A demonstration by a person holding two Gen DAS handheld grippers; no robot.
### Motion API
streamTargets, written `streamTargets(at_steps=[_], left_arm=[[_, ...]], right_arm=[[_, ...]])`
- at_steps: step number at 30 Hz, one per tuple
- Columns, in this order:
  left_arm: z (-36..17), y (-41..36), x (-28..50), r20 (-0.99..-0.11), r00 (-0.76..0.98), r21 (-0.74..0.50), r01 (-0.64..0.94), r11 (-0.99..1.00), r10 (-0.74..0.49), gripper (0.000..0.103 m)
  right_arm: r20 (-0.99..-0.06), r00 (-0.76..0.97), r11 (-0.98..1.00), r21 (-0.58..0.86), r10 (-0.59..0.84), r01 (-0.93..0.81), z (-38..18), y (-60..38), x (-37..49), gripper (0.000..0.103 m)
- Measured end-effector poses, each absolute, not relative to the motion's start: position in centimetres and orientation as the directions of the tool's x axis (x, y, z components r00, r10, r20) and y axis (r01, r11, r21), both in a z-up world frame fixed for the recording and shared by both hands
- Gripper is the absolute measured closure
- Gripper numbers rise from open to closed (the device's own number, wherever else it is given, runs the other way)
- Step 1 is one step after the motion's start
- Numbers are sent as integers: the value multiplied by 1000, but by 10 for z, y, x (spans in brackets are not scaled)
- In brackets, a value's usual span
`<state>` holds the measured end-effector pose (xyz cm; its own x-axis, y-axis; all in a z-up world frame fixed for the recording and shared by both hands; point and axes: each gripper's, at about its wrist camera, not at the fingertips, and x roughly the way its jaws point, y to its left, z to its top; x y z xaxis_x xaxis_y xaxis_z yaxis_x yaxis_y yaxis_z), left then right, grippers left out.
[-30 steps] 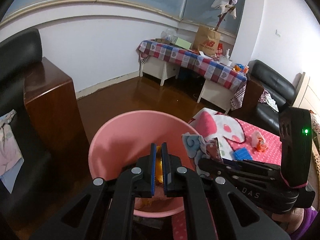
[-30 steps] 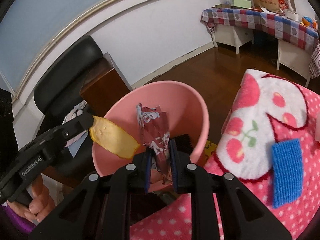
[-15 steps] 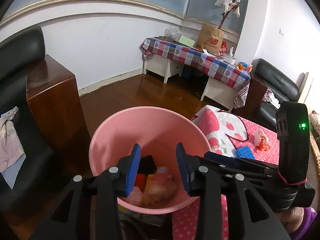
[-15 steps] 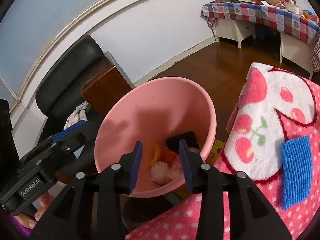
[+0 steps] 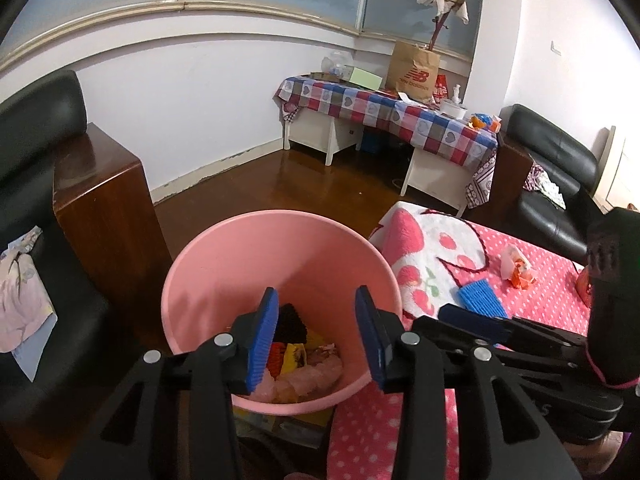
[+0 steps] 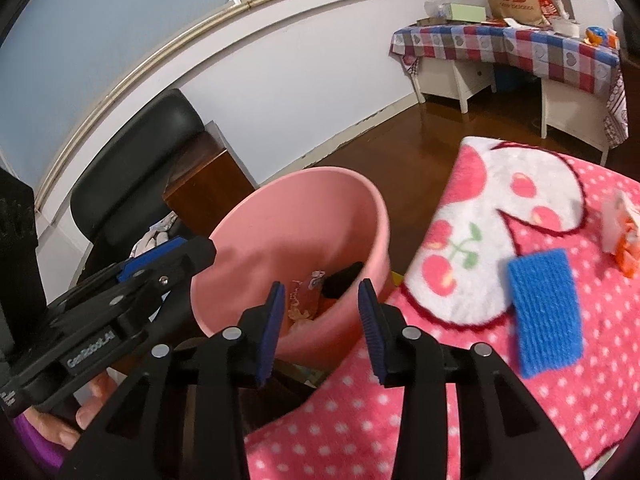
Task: Collect trash
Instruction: 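Move both open tools back over the blue scrub pad and white bag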
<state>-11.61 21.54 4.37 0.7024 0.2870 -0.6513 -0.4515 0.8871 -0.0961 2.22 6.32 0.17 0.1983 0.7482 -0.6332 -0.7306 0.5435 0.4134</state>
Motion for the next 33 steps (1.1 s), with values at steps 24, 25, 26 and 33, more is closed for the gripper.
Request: streamTargets(at_steps=[24,25,26,33], left_arm=[[38,133,-70,-676,701,-22,-326,945,226,64],[37,129,-67,-679,701,-23,-317,948,218,64],[36,127,-65,-681,702,-26,-309,951,210,64],[27,103,-53,-691,715,-71,-211,975,104,64]], right_arm=[[-615,395,710,428,682,-560,-12,-77,51,64],[-616,404,718,427,676,-550,-13,-81,53,64],[-618,419,731,423,665,-536,-14,-87,55,64],[-635,505,807,388,585,-446,-21,-124,66,64]])
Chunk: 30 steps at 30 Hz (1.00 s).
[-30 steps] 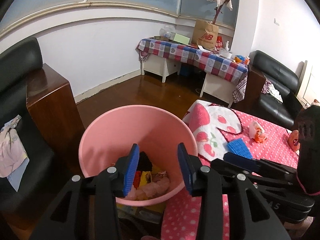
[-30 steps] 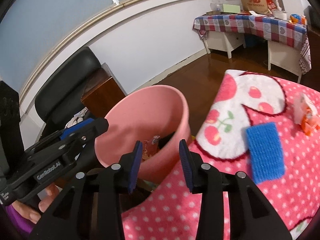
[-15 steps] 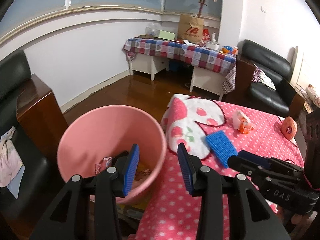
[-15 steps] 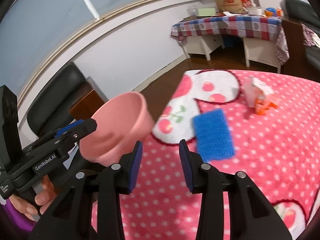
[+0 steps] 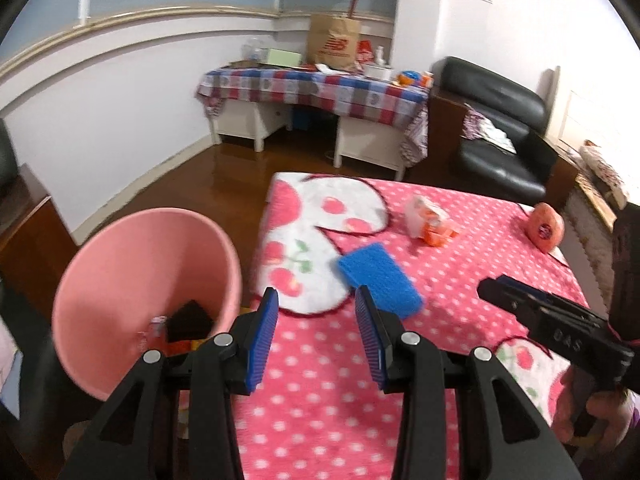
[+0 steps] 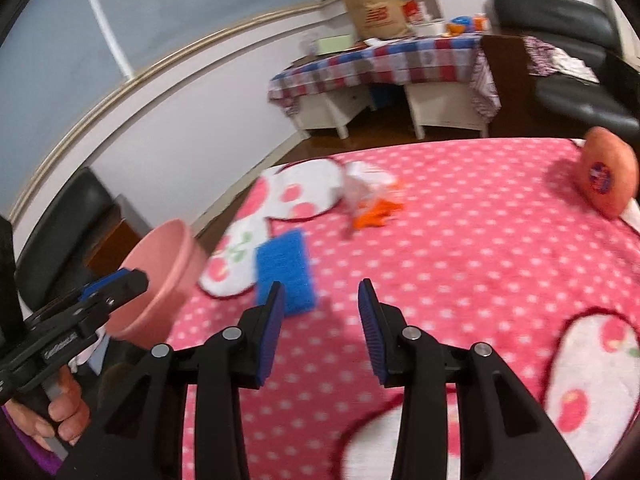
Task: Collect trash
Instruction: 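Move both open tools back over the blue scrub pad and white bag, then grasp the blue scrub pad with the left tool while the right tool grasps the white bag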
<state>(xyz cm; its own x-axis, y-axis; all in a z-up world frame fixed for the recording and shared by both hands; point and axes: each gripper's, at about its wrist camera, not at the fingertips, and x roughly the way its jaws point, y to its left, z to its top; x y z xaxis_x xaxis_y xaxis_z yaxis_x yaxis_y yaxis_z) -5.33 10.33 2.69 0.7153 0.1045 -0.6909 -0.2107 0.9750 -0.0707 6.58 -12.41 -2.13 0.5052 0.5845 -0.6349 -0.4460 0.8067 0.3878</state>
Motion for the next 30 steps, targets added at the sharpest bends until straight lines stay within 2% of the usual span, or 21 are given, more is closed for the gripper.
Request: streamTargets(at_steps=[10,17,20,22,24,30], left_arm=[[-7,74,-10,-756,654,-170,-142,975,-37,64],[-41,67,21,-811,585,-162,-210,964,-8,65],[-52,69,27,-820,572,-166,-244,955,4,74],[-53,68,27,-809,588,-162,-242,957,11,88],[-52,68,27,-802,598,-175,-229,958,-4,97],[-39,74,12,-768,640,-196,-210,958,-17,98]], right_arm=[[-636,538,833,393,552,-390,-27,-150,81,64],[-639,542,838,395,545,-377,-30,-152,84,64],[-645,539,840,392,542,-376,-32,-152,86,65],[-648,535,840,389,542,-380,-33,-149,88,65],[-648,533,838,385,544,-387,-32,-146,91,65],[-633,539,829,371,555,-419,-26,-134,103,65]])
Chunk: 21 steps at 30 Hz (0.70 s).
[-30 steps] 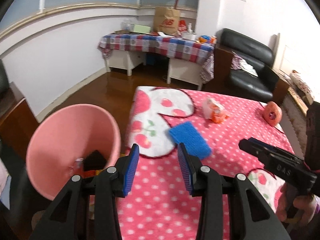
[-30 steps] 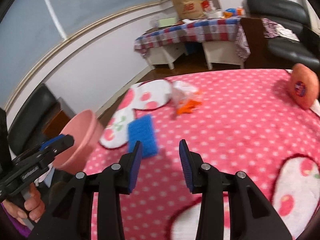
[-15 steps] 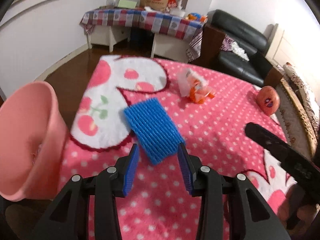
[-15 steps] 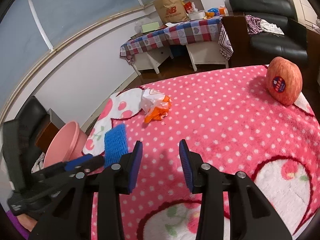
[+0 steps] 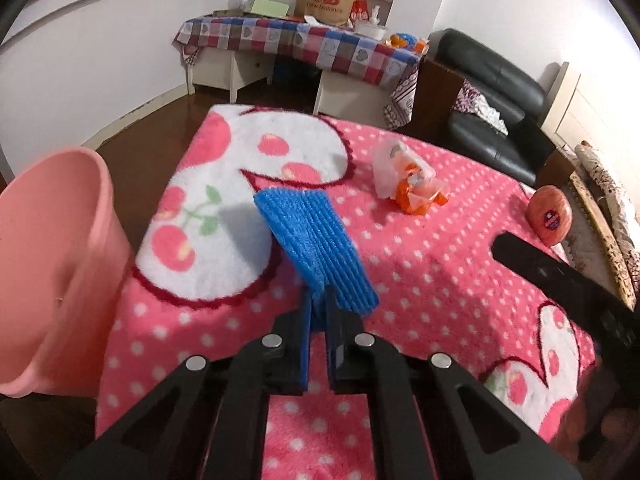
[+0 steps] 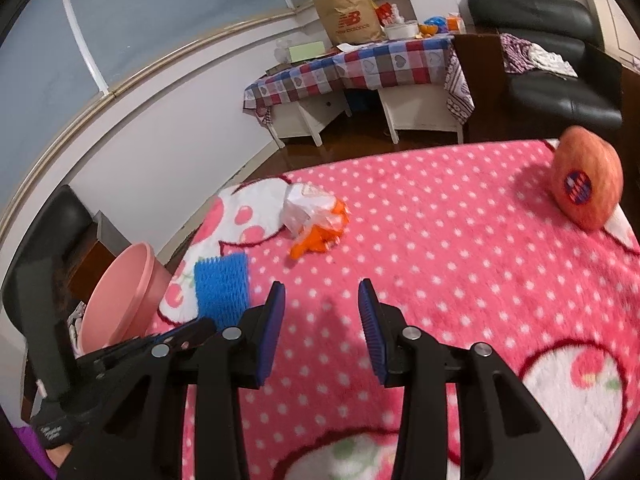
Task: Collect trash
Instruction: 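Grasp the blue scrub pad with the left tool while the right tool grasps the white bag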
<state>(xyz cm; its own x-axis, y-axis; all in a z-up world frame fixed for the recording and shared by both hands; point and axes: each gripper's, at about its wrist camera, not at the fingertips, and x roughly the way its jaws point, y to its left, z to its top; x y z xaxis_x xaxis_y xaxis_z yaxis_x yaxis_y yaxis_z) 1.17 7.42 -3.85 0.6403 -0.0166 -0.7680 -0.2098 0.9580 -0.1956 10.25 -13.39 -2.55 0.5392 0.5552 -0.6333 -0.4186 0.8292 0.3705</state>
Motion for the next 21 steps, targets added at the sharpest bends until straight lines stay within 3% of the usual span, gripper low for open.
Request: streamTargets(at_steps=[6,21], left_arm=[[-22,83,-7,-733,680,-205,-178,962,-30,98],[-16,100,-28,-719,693,-241,-168,956,-59,98]], right_arm=[[-627,545,828,358,556,-432,-19,-119,131,64],[-718,440,836,395,539,-380,-57,-88,178,65]])
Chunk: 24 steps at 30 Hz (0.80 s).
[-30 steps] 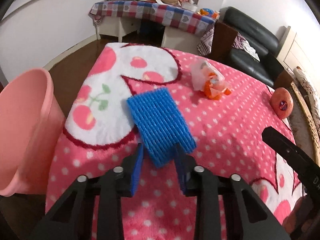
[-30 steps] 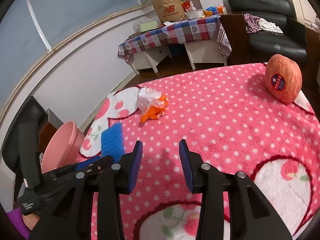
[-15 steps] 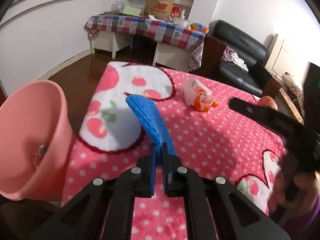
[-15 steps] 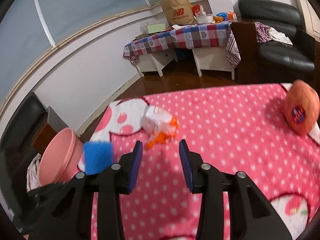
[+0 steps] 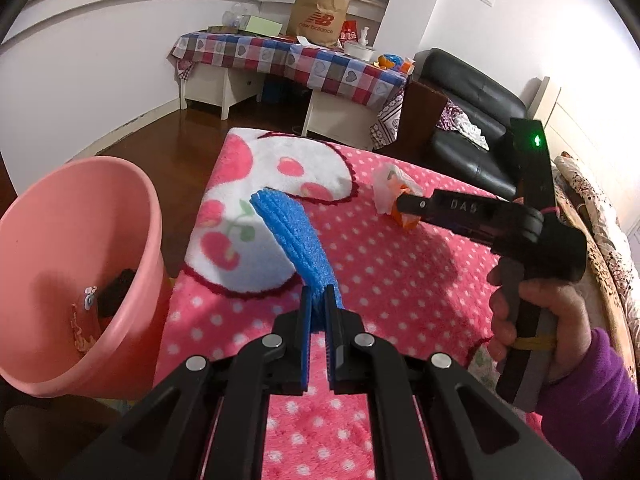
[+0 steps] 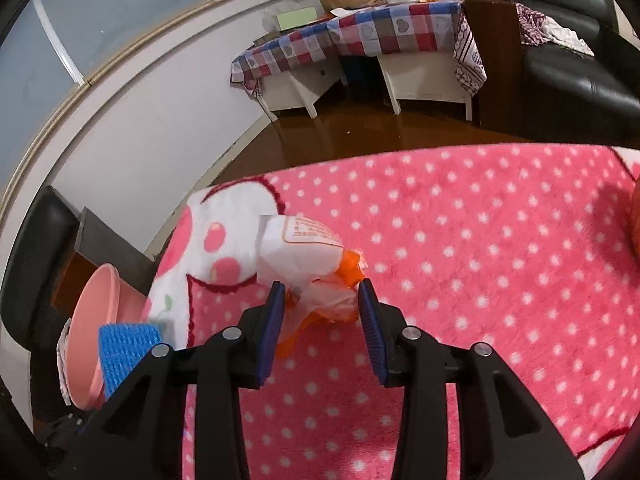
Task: Collect trash
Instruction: 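Grasp the blue scrub pad with the left tool while the right tool grasps the white bag, then carry the blue scrub pad and white bag over the pink bucket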
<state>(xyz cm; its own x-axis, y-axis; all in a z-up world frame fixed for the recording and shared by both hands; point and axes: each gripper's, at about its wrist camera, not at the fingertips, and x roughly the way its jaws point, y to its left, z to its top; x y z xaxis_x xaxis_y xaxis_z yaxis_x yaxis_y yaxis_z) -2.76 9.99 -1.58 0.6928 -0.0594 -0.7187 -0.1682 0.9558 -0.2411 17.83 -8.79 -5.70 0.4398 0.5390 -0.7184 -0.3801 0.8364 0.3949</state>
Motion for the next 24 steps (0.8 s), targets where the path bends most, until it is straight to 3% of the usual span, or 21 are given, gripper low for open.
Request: streamTargets(at_steps=[4,24], left_arm=[[-14,102,-28,-714,697,-245,-168,955,-61,98],[23,105,-72,-634,774,-203,-165,965,-1,98]], right_arm=[[-702,459,833,389,544,-393,-54,-88,170,72],[-626,483,781,386,612,-491,-17,-88,68,72]])
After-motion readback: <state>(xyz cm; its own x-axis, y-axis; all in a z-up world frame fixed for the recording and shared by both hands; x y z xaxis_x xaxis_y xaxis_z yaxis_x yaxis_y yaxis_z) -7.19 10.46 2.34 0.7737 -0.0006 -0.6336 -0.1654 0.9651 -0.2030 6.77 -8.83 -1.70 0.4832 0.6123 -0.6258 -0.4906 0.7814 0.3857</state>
